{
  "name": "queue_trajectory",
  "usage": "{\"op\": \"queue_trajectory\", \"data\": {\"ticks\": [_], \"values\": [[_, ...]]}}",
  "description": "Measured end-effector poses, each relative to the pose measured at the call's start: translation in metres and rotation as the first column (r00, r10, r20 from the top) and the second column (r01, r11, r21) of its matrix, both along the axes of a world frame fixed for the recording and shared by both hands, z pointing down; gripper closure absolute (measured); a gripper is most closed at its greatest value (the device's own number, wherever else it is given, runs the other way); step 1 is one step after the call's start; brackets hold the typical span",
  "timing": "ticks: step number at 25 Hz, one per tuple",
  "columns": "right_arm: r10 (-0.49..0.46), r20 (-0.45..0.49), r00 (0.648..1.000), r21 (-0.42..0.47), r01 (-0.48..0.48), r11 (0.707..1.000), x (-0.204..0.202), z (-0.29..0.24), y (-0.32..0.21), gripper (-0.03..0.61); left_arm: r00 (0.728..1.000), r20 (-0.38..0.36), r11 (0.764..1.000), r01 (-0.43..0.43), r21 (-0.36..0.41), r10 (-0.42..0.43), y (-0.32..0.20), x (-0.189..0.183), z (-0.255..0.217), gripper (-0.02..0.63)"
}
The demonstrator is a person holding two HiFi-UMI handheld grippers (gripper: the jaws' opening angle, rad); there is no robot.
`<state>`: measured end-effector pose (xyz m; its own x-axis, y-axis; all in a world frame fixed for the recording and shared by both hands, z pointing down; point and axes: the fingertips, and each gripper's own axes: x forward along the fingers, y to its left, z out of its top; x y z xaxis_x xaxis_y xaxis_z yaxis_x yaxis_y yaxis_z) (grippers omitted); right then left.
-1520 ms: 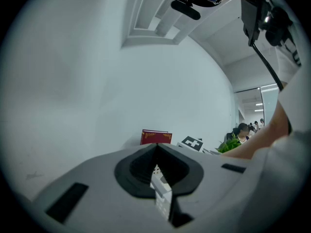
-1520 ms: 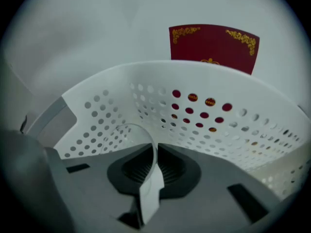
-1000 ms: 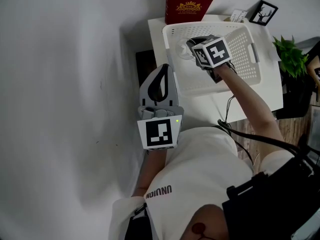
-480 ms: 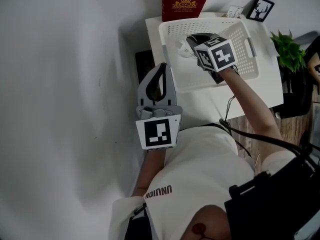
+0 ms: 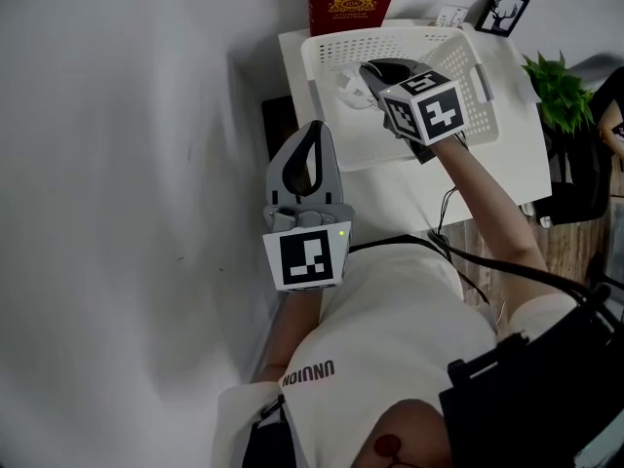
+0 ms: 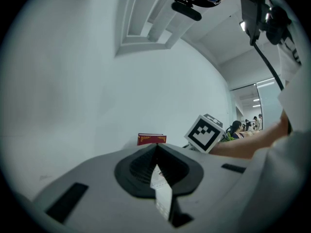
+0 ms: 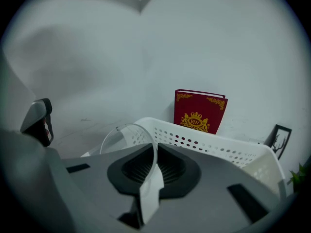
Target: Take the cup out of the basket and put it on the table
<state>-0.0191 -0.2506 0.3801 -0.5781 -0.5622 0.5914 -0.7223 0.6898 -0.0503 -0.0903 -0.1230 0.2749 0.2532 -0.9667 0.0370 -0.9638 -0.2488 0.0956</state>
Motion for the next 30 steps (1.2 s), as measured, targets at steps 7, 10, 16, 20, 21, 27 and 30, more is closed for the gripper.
{"op": "queue_trajectory", "data": {"ticks": [7,10,16,20,21,27,30], "values": [[-0.001,0.029,1.000,0.043,0.000,0.999,0.002,-0.014,0.010,0.538,1.000,0.004,1.000,0.009,0.006,-0.009,0.009,0.002,0.002,0.603],[-0.007,0.036,0.999,0.068,0.005,0.998,0.003,-0.023,0.014,0.538,1.000,0.005,1.000,0.013,0.009,-0.013,0.012,0.004,0.002,0.603],[-0.013,0.062,0.998,0.109,0.006,0.994,0.004,-0.038,0.024,0.539,1.000,0.006,1.000,0.023,0.012,-0.023,0.018,0.006,0.001,0.603],[-0.021,0.076,0.997,0.140,0.010,0.990,0.004,-0.049,0.030,0.538,0.999,0.008,0.999,0.034,0.016,-0.034,0.021,0.004,0.001,0.603],[-0.024,0.080,0.997,0.146,0.012,0.989,0.004,-0.051,0.031,0.538,0.999,0.008,0.999,0.037,0.017,-0.037,0.022,0.004,0.000,0.603],[-0.043,0.107,0.993,0.166,0.025,0.986,0.004,-0.062,0.043,0.538,0.999,0.004,0.999,0.047,0.025,-0.047,0.026,0.006,-0.005,0.603],[-0.050,0.124,0.991,0.175,0.028,0.984,0.003,-0.067,0.048,0.538,0.999,0.000,0.998,0.054,0.026,-0.054,0.028,0.005,-0.005,0.603]]}}
